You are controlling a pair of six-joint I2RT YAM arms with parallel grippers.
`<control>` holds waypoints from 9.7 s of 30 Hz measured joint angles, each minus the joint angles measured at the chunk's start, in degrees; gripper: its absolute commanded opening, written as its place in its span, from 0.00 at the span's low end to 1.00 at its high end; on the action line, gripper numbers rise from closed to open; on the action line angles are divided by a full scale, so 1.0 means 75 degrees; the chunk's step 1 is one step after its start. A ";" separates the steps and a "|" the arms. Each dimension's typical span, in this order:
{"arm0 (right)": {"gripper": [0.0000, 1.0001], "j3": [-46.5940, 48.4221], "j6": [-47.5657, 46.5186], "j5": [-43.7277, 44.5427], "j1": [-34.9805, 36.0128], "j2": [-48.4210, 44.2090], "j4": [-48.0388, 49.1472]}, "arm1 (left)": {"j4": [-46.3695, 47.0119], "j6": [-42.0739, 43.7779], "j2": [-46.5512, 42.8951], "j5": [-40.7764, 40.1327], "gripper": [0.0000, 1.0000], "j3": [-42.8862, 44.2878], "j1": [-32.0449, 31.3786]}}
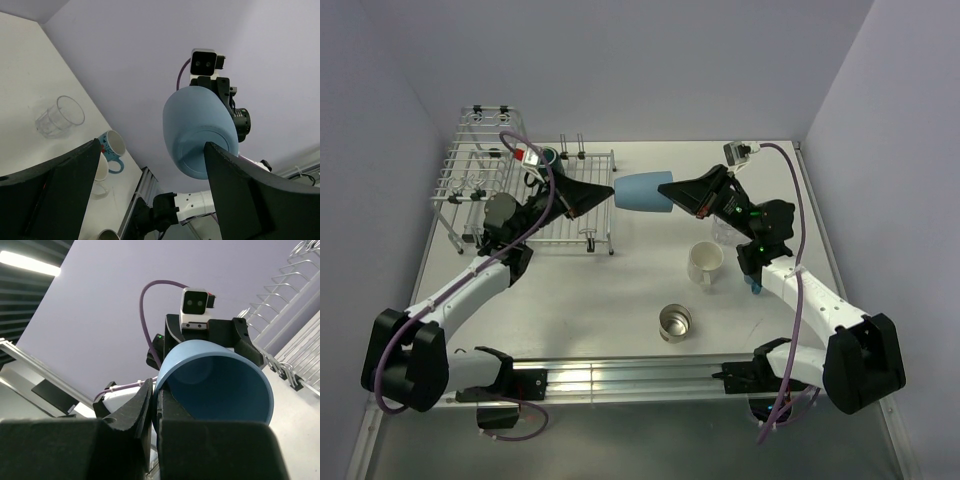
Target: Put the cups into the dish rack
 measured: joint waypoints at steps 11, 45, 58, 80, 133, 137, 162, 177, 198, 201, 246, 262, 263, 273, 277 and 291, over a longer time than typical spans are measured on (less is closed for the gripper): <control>0.00 -0.0047 0.0154 -0.0035 0.0015 0.0006 0.0134 | 0.1448 -0.0947 0.0178 0.0224 0.93 -0.0353 -0.0067; 0.00 -0.0154 0.0391 -0.0192 -0.0198 0.0332 0.0694 | 0.1265 -0.0927 0.0379 0.0102 0.94 -0.0067 -0.0271; 0.00 -0.0154 0.0411 -0.0280 -0.0082 0.0560 0.0734 | 0.0933 -0.0714 0.0667 0.0099 0.93 0.0239 -0.0766; 0.00 -0.0079 0.0289 -0.0125 -0.0038 0.0737 0.0635 | 0.0213 -0.0455 0.0673 0.0038 0.41 0.0603 -0.0772; 0.62 0.0906 -0.5508 0.3366 -0.0306 -0.1973 -0.8673 | -1.0421 0.5496 0.5817 -0.7053 0.00 0.9078 -0.0233; 0.62 0.0906 -0.5724 0.3433 -0.0306 -0.1973 -0.8865 | -1.0759 0.5674 0.6650 -0.7621 0.01 1.0022 -0.0391; 0.62 0.0903 -0.5995 0.3468 -0.0306 -0.1690 -0.8973 | -1.1441 0.6114 0.7863 -0.7953 0.12 1.1497 -0.0079; 0.61 0.0903 -0.6021 0.3471 -0.0303 -0.1492 -0.8976 | -1.1500 0.6102 0.8247 -0.7495 0.36 1.1403 0.0087; 0.61 0.0947 -0.6067 0.3625 -0.0230 -0.1239 -0.9092 | -1.1325 0.6111 0.8244 -0.7373 0.98 1.0981 0.0117; 0.61 0.0947 -0.6082 0.3678 -0.0210 -0.1227 -0.9110 | -1.1217 0.6114 0.8207 -0.7382 0.98 1.0896 0.0117; 0.48 0.0740 -0.6991 0.7586 0.2203 0.0425 -1.1351 | -1.0687 0.5738 0.3369 -0.7574 0.99 0.8609 -0.0766; 0.00 0.1172 -0.7015 0.7405 0.2282 0.0711 -1.1584 | -0.9801 0.5304 0.1550 -0.6484 0.99 0.6027 -0.0892; 0.00 0.1294 -0.6983 0.7277 0.2282 0.0586 -1.1640 | -0.9702 0.5234 0.1297 -0.6254 0.99 0.5802 -0.0892; 0.00 0.1877 -0.5998 0.5161 0.2005 -0.1982 -0.9882 | -0.7807 0.3975 -0.0280 -0.2908 0.99 0.3838 -0.0271; 0.00 0.1265 -0.5380 0.4383 0.1708 -0.2634 -0.8597 | -0.6866 0.3366 -0.0239 -0.1512 0.99 0.3203 -0.0201; 0.00 -0.0417 -0.3800 0.3162 0.1440 -0.3086 -0.5931 | -0.3646 0.1419 0.0169 0.1276 0.99 0.1999 -0.0297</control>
